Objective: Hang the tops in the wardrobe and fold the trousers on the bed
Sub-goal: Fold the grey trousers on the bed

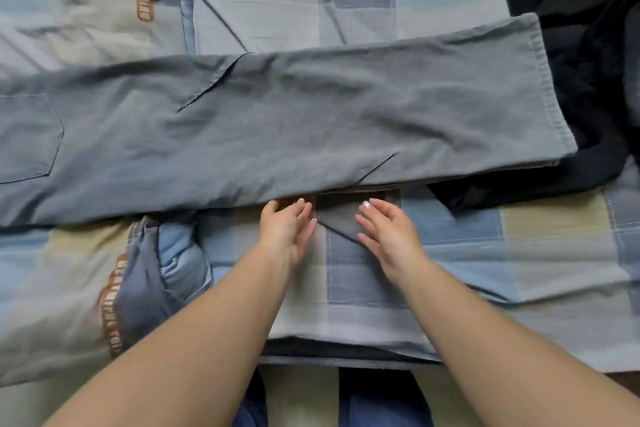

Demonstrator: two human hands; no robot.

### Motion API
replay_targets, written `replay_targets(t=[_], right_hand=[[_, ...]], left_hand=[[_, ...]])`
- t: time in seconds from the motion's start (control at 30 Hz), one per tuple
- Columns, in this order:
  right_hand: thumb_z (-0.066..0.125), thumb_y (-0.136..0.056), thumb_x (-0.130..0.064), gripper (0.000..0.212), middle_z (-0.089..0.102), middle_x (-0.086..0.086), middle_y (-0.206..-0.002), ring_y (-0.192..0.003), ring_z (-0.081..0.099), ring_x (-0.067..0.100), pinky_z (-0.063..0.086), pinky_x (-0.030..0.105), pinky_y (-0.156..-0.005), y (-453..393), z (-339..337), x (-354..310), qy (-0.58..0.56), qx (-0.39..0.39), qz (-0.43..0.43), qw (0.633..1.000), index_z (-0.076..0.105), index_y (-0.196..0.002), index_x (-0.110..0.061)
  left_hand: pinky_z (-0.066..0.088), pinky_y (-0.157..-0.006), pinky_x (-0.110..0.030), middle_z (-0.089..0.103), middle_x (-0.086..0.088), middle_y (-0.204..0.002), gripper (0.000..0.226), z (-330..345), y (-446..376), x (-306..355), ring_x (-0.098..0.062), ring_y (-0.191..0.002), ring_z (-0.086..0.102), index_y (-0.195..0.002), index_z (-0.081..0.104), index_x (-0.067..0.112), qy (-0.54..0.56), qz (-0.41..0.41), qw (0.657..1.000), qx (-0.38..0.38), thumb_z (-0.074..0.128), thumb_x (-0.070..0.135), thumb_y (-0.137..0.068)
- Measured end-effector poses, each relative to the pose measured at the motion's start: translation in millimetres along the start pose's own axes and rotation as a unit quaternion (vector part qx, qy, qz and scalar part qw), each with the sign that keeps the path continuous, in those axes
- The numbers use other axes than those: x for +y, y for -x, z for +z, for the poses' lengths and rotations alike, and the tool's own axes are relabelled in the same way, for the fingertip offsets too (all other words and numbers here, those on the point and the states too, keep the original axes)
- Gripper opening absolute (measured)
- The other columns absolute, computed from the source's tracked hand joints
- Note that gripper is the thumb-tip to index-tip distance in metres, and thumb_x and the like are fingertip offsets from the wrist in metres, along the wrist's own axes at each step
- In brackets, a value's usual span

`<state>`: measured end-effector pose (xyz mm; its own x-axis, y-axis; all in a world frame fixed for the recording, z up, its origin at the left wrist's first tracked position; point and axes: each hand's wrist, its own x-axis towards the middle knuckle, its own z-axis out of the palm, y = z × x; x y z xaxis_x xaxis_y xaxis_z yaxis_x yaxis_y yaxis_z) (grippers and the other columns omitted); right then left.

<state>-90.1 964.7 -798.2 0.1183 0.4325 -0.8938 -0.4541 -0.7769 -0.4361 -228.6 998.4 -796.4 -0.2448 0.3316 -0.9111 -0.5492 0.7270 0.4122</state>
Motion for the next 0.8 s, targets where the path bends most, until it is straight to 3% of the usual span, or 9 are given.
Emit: replay_targets(t=[0.1, 0.23, 0.33, 0.4, 0.5, 0.57, 0.67, 0.8], right_hand=[[0.057, -0.094, -0.017, 0.024, 0.061, -0.001, -0.111, -0.106, 0.058, 0.012, 0.042, 0.031, -0.089, 14.8, 69.4, 34.2, 0.034, -0.056, 0.002, 0.998, 0.052, -0.117, -0.020], [0.057, -0.094, -0.013, 0.045, 0.055, 0.005, -0.132, -0.114, 0.055, 0.014, 0.042, 0.033, -0.092, 33.1, 165.8, 73.8, 0.058, -0.081, 0.009, 0.995, 0.043, -0.137, -0.014], [0.055, -0.094, -0.009, 0.060, 0.051, 0.008, -0.137, -0.119, 0.055, 0.022, 0.044, 0.033, -0.089, 43.5, 228.1, 95.6, -0.011, -0.062, 0.026, 0.998, 0.026, -0.146, -0.011], [0.056, -0.094, -0.009, 0.059, 0.054, 0.008, -0.128, -0.111, 0.059, 0.022, 0.048, 0.031, -0.084, 47.4, 274.5, 103.3, -0.103, -0.042, 0.055, 0.992, 0.026, -0.145, -0.011], [0.061, -0.091, -0.012, 0.019, 0.060, 0.009, -0.108, -0.079, 0.064, 0.012, 0.050, 0.019, -0.052, 45.9, 323.7, 108.6, -0.152, 0.009, 0.077, 0.985, 0.050, -0.107, -0.010], [0.066, -0.089, -0.017, 0.017, 0.061, 0.004, -0.083, -0.058, 0.056, 0.007, 0.038, 0.014, -0.035, 39.6, 340.6, 112.2, -0.120, 0.075, 0.055, 0.988, 0.050, -0.088, -0.011], [0.069, -0.086, -0.024, 0.033, 0.048, 0.002, -0.060, -0.040, 0.036, 0.007, 0.029, 0.015, -0.033, 32.5, 354.9, 116.8, -0.052, 0.171, -0.015, 0.984, 0.041, -0.070, -0.014], [0.071, -0.083, -0.032, 0.040, 0.048, 0.004, -0.066, -0.053, 0.038, 0.015, 0.032, 0.027, -0.052, 39.6, 351.7, 127.0, 0.058, 0.221, -0.071, 0.971, 0.040, -0.063, -0.015]], left_hand=[[0.048, -0.089, -0.035, 0.060, 0.000, -0.095, 0.052, -52.1, 1.9, 32.3, -0.018, -0.110, 0.059, -0.143, 0.034, 0.014, -0.010, 0.025, 1.000, 0.006, 0.049, 0.000, -0.096], [0.047, -0.088, -0.033, 0.063, -0.003, -0.105, 0.033, -145.9, 0.1, 98.5, -0.018, -0.108, 0.059, -0.128, 0.046, 0.015, -0.002, 0.066, 0.998, 0.004, 0.050, 0.004, -0.097], [0.048, -0.085, -0.033, 0.063, -0.005, -0.106, 0.029, -214.5, -8.0, 146.8, -0.017, -0.100, 0.062, -0.125, 0.047, 0.013, 0.012, 0.067, 0.997, 0.023, 0.049, 0.007, -0.098], [0.047, -0.086, -0.034, 0.059, -0.008, -0.121, 0.033, -260.2, -20.4, 184.3, -0.019, -0.107, 0.060, -0.132, 0.044, 0.008, 0.017, 0.070, 0.997, 0.043, 0.048, 0.011, -0.099], [0.043, -0.093, -0.036, 0.049, -0.012, -0.139, 0.026, -311.6, -47.2, 230.2, -0.024, -0.127, 0.050, -0.125, 0.047, 0.011, 0.022, 0.068, 0.995, 0.070, 0.049, 0.019, -0.099], [0.043, -0.096, -0.037, 0.044, -0.012, -0.145, 0.028, -332.2, -65.5, 252.3, -0.025, -0.131, 0.046, -0.125, 0.047, 0.012, 0.023, 0.066, 0.995, 0.077, 0.050, 0.024, -0.099], [0.041, -0.101, -0.039, 0.039, -0.014, -0.149, 0.047, -345.2, -88.4, 272.2, -0.024, -0.135, 0.043, -0.138, 0.042, 0.012, 0.020, 0.053, 0.996, 0.074, 0.053, 0.033, -0.097], [0.045, -0.102, -0.037, 0.056, -0.006, -0.132, 0.036, -344.9, -109.4, 283.3, -0.019, -0.121, 0.055, -0.123, 0.052, 0.018, 0.086, 0.037, 0.991, 0.090, 0.061, 0.035, -0.092]])
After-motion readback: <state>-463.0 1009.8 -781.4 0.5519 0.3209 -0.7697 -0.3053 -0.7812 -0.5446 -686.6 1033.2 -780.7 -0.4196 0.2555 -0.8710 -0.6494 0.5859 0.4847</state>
